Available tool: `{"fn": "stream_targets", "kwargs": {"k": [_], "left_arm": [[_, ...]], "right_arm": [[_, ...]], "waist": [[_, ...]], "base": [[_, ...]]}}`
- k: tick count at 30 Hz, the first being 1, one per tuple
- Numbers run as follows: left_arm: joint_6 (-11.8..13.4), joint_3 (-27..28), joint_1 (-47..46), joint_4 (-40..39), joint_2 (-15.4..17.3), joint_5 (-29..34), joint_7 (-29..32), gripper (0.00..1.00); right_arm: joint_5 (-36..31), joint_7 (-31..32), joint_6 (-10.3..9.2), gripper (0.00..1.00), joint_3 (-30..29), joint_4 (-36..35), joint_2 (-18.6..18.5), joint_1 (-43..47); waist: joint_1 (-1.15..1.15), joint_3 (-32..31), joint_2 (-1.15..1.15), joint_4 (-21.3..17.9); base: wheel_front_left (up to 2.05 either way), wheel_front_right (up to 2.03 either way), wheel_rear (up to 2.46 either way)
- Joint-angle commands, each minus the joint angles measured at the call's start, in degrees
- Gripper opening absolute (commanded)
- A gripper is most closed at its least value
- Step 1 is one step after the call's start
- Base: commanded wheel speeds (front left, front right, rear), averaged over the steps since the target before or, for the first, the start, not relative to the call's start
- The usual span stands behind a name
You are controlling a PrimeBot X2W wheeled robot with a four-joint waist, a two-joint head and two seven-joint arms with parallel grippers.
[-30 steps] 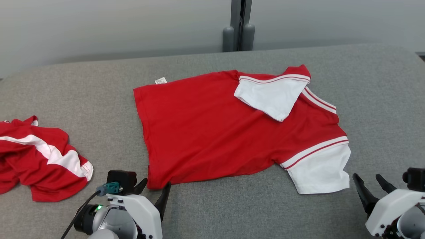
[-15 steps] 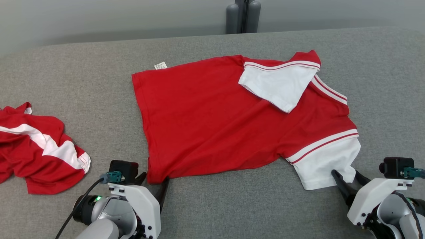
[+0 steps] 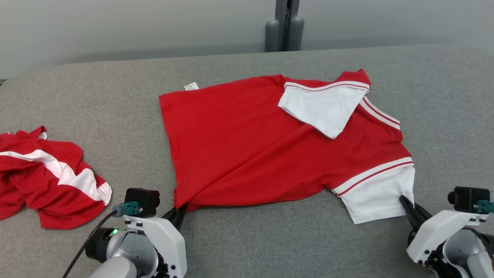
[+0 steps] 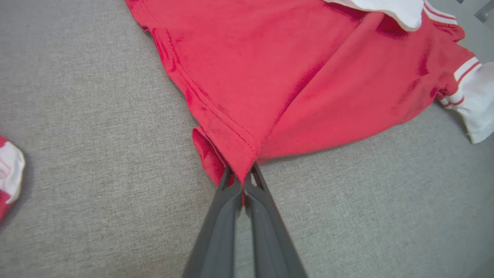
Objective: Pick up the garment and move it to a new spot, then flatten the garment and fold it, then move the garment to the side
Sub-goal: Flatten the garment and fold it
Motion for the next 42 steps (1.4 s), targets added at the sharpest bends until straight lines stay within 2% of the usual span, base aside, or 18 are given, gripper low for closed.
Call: {"fn": "stream_targets", "kwargs": {"k": [1, 8, 14, 16, 18, 19, 22, 28, 29, 32, 35, 39, 42], "left_arm": [[0.23, 0.53, 0.62, -0.68, 0.54, -0.58, -0.47, 0.0], [0.77, 1.69, 1.67, -4.36, 2.1, -1.56, -0.19, 0.0], [-2.01, 2.95, -4.49, -3.04, 3.76, -1.66, 1.54, 0.0], [-3.63, 3.6, -8.42, -1.85, 3.93, -2.16, 2.8, 0.0], [-5.37, 4.27, -13.21, 0.09, 4.07, -2.88, 4.82, 0.0], [-7.42, 4.42, -19.57, 2.99, 3.43, -3.21, 7.58, 0.0], [-10.25, 4.95, -30.25, 8.25, 1.28, -3.84, 10.88, 0.0], [-14.78, 4.9, -51.5, 19.84, -1.81, -0.87, 13.55, 0.0], [-14.78, 4.9, -51.5, 19.84, -1.81, -0.87, 13.55, 0.0], [-16.43, 5.22, -60.54, 25.33, -3.27, 0.29, 13.42, 0.0], [-17.58, 5.45, -68.85, 30.53, -3.97, 1.69, 12.69, 0.0], [-18.56, 5.68, -77.94, 36.71, -4.94, 3.26, 10.5, 0.0], [-18.59, 5.42, -85.1, 40.86, -4.32, 5.54, 8.44, 0.0]], "right_arm": [[0.59, -0.91, 0.01, 0.0, -0.53, -0.94, -0.75, 0.92], [3.59, -0.97, 0.01, 0.0, -2.23, -7.9, -1.12, 3.04], [7.46, 0.45, 0.01, 0.0, -2.09, -11.7, -0.21, -2.6], [8.06, 1.16, 0.01, 0.0, -1.86, -11.56, -1.54, -6.0], [9.84, 1.97, 0.01, 0.0, -1.71, -11.41, -1.73, -10.44], [9.25, 2.75, 0.01, 0.0, -1.78, -10.91, -4.1, -14.92], [10.94, 3.92, 0.02, 0.0, -1.39, -10.17, -5.5, -23.18], [12.43, 4.29, 0.01, 0.0, 2.08, -6.65, -9.39, -40.78], [12.43, 4.29, 0.01, 0.0, 2.08, -6.65, -9.39, -40.78], [13.55, 3.72, 0.01, 0.0, 3.8, -3.84, -12.15, -49.26], [15.04, 2.75, 0.01, 0.0, 5.49, -0.73, -13.2, -57.78], [16.18, -0.08, 0.01, 0.0, 7.79, 3.6, -13.84, -67.94], [17.68, -2.99, 0.01, 0.0, 8.24, 6.76, -13.66, -75.65]], "waist": [[0.0, -1.28, 0.0, -0.16], [0.0, -3.48, 0.0, -0.97], [0.0, -1.63, 0.0, -2.27], [0.0, -0.4, 0.0, -2.38], [0.0, 1.27, 0.0, -2.44], [0.0, 3.52, 0.0, -2.0], [0.0, 7.35, 0.0, -1.91], [0.0, 15.0, 0.0, -1.98], [0.0, 15.0, 0.0, -1.98], [0.0, 18.7, 0.0, -1.83], [0.0, 21.92, 0.0, -2.28], [0.0, 25.03, 0.0, -3.02], [0.0, 27.27, 0.0, -3.34]], "base": [[0.0, 0.0, 0.0], [0.0, 0.0, 0.0], [0.0, 0.0, 0.0], [0.0, 0.0, 0.0], [0.0, 0.0, 0.0], [0.0, 0.0, 0.0], [0.0, 0.0, 0.0], [0.0, 0.0, 0.0], [0.0, 0.0, 0.0], [0.0, 0.0, 0.0], [0.0, 0.0, 0.0], [0.0, 0.0, 0.0], [0.0, 0.0, 0.0]]}}
